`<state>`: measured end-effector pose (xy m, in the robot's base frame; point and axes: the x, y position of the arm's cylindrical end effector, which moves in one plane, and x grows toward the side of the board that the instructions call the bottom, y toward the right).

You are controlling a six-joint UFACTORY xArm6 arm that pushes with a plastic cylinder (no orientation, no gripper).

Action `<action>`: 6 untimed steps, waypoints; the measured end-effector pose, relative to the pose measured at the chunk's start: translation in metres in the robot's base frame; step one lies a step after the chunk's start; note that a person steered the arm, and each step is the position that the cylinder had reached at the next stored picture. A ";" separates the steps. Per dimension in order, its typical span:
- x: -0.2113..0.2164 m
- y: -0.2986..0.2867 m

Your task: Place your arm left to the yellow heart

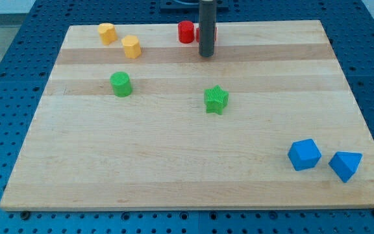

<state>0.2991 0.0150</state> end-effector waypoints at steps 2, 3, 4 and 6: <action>0.022 -0.108; 0.032 -0.176; 0.032 -0.243; -0.016 -0.294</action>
